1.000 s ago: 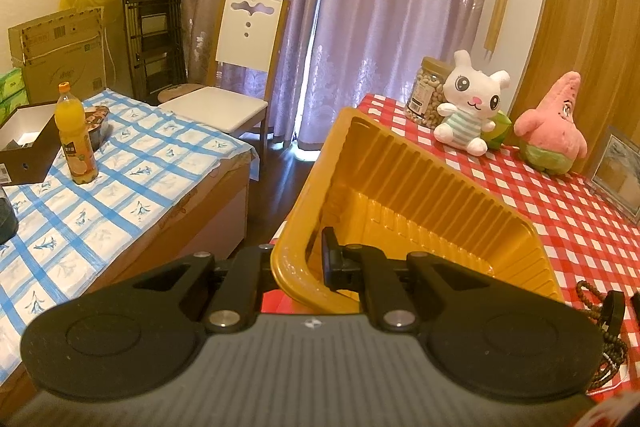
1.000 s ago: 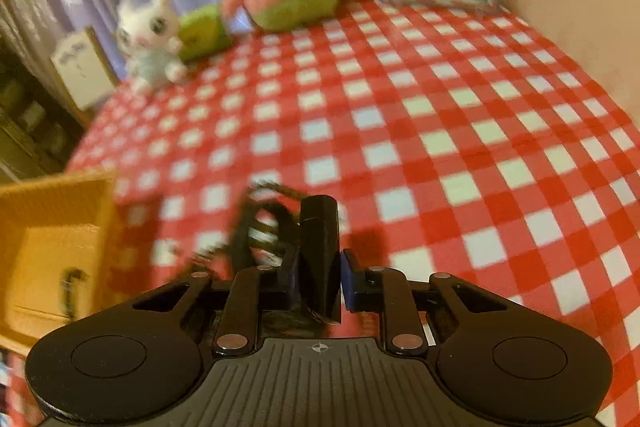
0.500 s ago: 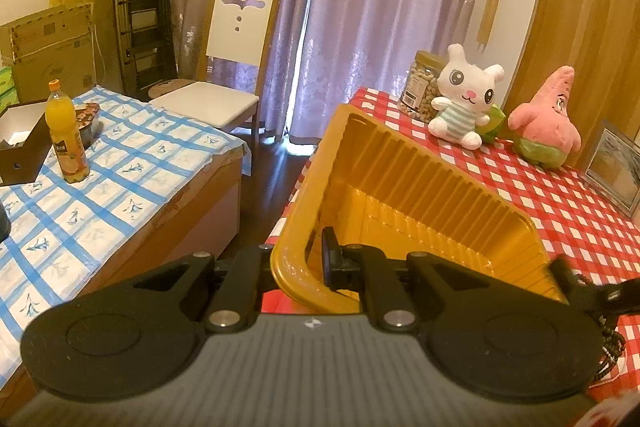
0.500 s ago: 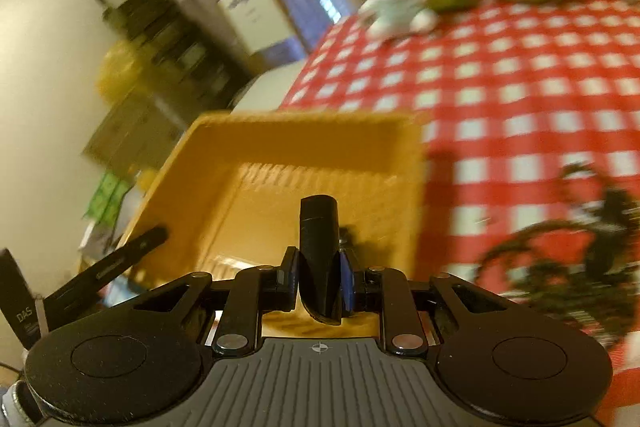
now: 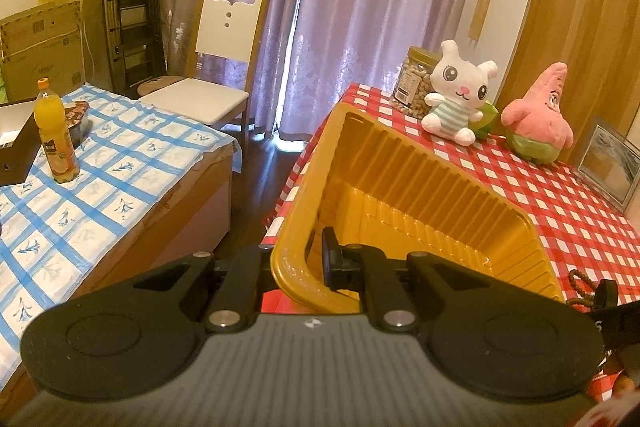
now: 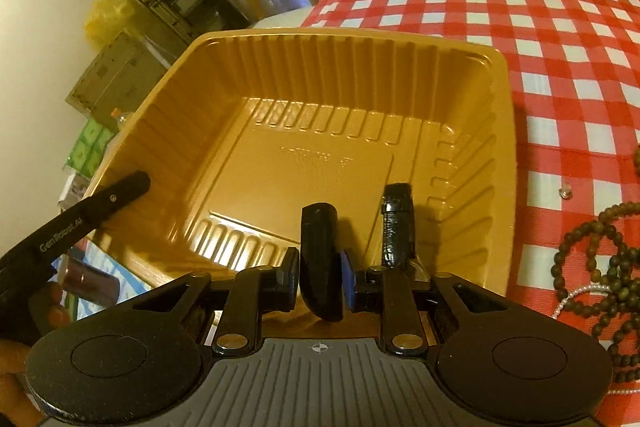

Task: Organize jewelry
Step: 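Move the second watch into the orange tray and open the right gripper, then grasp a dark bead strand from the pile with the right gripper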

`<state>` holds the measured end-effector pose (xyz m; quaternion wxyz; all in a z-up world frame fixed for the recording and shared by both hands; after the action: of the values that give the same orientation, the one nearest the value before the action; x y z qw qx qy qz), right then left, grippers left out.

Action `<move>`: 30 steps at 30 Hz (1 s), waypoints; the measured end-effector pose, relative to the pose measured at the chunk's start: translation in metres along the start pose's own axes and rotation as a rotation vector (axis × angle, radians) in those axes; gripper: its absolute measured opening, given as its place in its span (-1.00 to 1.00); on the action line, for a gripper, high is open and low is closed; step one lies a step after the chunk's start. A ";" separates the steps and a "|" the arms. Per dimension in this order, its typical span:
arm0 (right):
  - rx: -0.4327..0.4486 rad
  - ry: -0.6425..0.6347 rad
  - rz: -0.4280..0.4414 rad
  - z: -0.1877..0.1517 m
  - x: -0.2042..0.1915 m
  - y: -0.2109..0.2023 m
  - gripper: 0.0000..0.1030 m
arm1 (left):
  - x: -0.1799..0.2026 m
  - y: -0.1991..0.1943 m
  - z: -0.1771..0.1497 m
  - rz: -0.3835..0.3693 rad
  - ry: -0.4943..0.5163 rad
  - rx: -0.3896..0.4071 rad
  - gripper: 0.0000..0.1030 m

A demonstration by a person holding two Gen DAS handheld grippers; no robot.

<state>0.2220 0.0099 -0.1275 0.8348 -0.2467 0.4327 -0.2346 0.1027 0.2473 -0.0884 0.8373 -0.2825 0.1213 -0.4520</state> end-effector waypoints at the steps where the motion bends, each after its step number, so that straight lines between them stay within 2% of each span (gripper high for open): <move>1: 0.013 -0.008 0.004 -0.001 -0.002 -0.003 -0.30 | 0.000 0.000 0.000 0.000 -0.001 -0.001 -0.81; 2: 0.030 -0.018 0.007 -0.001 -0.006 -0.007 -0.19 | 0.000 0.001 0.000 -0.001 -0.001 -0.002 -0.81; 3: 0.048 -0.029 0.011 -0.001 -0.009 -0.012 -0.16 | 0.000 0.001 0.000 -0.001 0.000 -0.001 -0.81; 8: 0.163 -0.047 0.002 -0.003 -0.012 -0.053 -0.15 | 0.002 0.002 0.000 -0.008 0.006 0.001 -0.81; 14: 0.250 -0.002 -0.154 -0.031 0.025 -0.112 -0.15 | 0.002 0.003 0.001 -0.006 0.003 -0.003 -0.81; 18: 0.225 0.035 -0.324 -0.051 0.066 -0.138 -0.15 | 0.002 0.005 0.001 -0.001 -0.001 -0.005 -0.81; 22: 0.206 0.014 -0.433 -0.062 0.095 -0.156 -0.15 | 0.001 0.005 0.001 0.003 -0.001 -0.007 -0.81; 27: 0.151 -0.056 -0.488 -0.065 0.115 -0.152 -0.20 | 0.000 0.005 0.001 0.014 -0.004 -0.012 -0.81; 30: 0.129 -0.099 -0.471 -0.065 0.121 -0.145 -0.31 | 0.000 0.005 0.001 0.018 -0.002 -0.009 -0.81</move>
<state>0.2044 -0.1887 -0.1447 0.7913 -0.2979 0.3061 -0.4375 0.1068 0.2493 -0.0903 0.8401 -0.2859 0.1250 -0.4437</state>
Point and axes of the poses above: each gripper's, at about its wrist camera, not at the fingertips, and y roughly the way its jaws point, x to its right, z to its top, the point moved 1 cm from there along y, roughly the way its jaws point, and after that the axes turned 13 degrees about z, right-handed, at the moved point
